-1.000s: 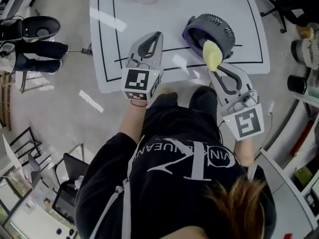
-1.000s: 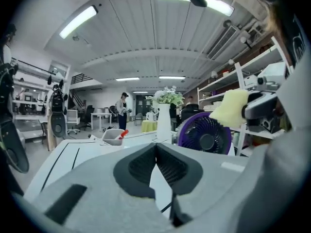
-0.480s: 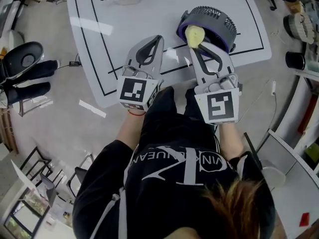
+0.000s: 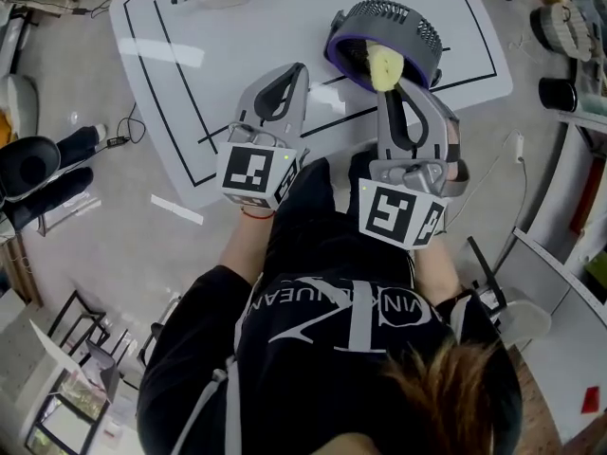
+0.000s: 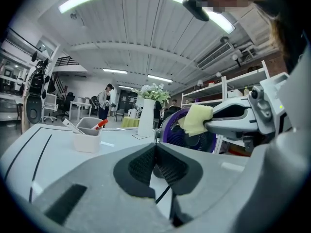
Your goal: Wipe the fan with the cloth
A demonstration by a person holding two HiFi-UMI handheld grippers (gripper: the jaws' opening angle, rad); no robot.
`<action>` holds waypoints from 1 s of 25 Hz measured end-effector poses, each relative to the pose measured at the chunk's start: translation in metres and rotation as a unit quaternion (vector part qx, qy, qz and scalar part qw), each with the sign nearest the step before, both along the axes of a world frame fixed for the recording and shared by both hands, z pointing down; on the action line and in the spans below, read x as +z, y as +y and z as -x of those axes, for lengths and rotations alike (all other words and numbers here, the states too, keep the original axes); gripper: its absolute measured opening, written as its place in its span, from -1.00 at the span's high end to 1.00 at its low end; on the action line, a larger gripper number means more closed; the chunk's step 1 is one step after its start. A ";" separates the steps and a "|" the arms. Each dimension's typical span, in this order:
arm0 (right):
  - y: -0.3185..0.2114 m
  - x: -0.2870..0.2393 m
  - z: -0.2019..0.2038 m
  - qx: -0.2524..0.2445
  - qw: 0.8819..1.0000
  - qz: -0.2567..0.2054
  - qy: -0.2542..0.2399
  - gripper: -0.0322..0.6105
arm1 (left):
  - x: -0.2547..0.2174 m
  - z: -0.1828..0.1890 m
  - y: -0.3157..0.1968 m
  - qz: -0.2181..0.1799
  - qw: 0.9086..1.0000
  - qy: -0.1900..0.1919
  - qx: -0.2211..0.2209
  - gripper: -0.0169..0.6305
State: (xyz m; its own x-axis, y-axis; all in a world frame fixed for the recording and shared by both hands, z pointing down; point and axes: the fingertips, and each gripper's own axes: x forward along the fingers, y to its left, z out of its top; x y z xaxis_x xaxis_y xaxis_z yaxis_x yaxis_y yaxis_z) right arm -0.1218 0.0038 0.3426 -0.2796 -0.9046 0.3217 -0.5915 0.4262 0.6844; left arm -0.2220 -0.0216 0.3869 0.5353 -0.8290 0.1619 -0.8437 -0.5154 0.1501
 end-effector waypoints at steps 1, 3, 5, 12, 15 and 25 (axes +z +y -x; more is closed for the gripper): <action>0.001 0.001 -0.003 0.007 1.000 -0.001 0.003 0.78 | 0.000 -0.001 0.001 0.000 1.000 0.000 0.002 0.91; 0.004 0.005 -0.008 0.020 1.000 0.003 0.009 0.78 | -0.001 -0.002 0.002 0.001 1.000 0.000 0.005 0.91; 0.006 0.009 -0.014 0.030 0.999 0.010 0.014 0.78 | -0.004 -0.001 0.002 -0.001 1.000 0.000 0.005 0.91; 0.014 0.030 -0.025 0.051 0.997 0.047 0.017 0.78 | -0.006 0.002 0.000 0.001 1.000 0.000 0.000 0.91; 0.015 0.043 -0.026 0.052 0.996 0.067 0.016 0.78 | -0.004 0.001 0.002 0.004 1.000 0.000 0.001 0.91; 0.012 0.082 -0.010 0.051 0.986 0.144 -0.067 0.78 | 0.001 0.018 0.010 0.012 1.000 -0.004 -0.014 0.91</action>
State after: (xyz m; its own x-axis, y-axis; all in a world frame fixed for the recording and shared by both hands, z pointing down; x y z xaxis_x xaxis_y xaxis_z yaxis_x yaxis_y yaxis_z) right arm -0.1119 0.0162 0.4243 -0.2498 -0.8071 0.5350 -0.7178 0.5252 0.4571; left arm -0.2400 -0.0117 0.3883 0.5103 -0.8398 0.1854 -0.8591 -0.4878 0.1547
